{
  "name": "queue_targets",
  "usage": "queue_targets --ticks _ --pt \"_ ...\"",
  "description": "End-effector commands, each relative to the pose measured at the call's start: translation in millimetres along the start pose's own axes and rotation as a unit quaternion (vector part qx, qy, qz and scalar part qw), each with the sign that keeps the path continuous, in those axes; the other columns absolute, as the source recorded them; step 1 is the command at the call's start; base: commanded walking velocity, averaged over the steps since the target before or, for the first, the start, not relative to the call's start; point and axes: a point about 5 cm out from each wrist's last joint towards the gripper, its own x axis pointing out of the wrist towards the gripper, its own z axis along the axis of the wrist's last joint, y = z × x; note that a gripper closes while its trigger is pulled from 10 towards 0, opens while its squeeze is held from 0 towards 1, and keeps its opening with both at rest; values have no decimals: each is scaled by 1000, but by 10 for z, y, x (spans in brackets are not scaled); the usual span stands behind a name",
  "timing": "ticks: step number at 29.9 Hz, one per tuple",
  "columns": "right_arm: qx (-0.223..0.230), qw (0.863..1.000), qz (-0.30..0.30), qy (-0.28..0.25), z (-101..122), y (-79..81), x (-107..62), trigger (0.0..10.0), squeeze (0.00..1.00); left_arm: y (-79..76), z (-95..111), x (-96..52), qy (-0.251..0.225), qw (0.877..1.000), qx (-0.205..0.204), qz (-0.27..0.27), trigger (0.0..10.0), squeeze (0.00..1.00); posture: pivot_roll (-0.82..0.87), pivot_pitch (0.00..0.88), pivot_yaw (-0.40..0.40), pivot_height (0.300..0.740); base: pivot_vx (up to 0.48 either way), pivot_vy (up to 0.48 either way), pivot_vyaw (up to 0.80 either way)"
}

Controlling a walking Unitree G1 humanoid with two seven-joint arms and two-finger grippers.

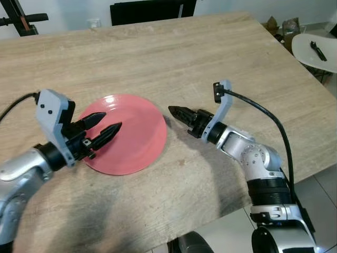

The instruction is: Setting the table

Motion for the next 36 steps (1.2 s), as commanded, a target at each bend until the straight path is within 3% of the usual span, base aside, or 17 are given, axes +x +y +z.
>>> queue_targets --ticks 1,5,7,10,16,19,26,27,28,36 --pt "7 1000 -8 0 -36 -44 -21 10000 0 -58 -71 -32 24 999 10 -22 10000 0 -47 186 -3 740 0 0 0" --pt "8 1000 -10 -2 -41 -56 -15 10000 0 -54 -136 -112 51 998 20 -26 10000 0 -43 183 2 740 0 0 0" --pt "10 1000 -11 -4 -39 -65 0 10000 0 -76 -353 -197 108 993 39 -35 10000 0 -38 176 7 740 0 0 0" --pt "10 1000 -11 -5 -38 -67 4 10000 0 -83 -409 -209 119 991 40 -36 10000 0 -37 173 7 740 0 0 0" --pt "20 1000 -17 -16 6 -85 26 10000 0 -224 -873 -256 187 980 26 -58 10000 0 -41 164 6 740 0 0 0" --pt "29 999 -12 -25 37 -68 42 10000 0 -244 -956 -231 191 980 16 -55 10000 0 -46 160 5 740 0 0 0" --pt "53 998 21 -37 93 25 70 10000 0 -206 -923 -179 171 984 20 -45 10000 0 -47 158 3 740 0 0 0" --pt "40 999 19 -26 62 26 76 10000 1000 -202 -926 -180 170 984 21 -45 10000 0 -48 159 4 740 0 0 0" --pt "25 1000 14 -12 24 22 82 10000 1000 -199 -929 -182 168 984 23 -45 10000 0 -48 159 4 740 0 0 0" --pt "43 999 24 16 -109 26 98 10000 1000 -185 -923 -189 162 986 20 -40 10000 0 -47 169 -2 740 0 0 0"
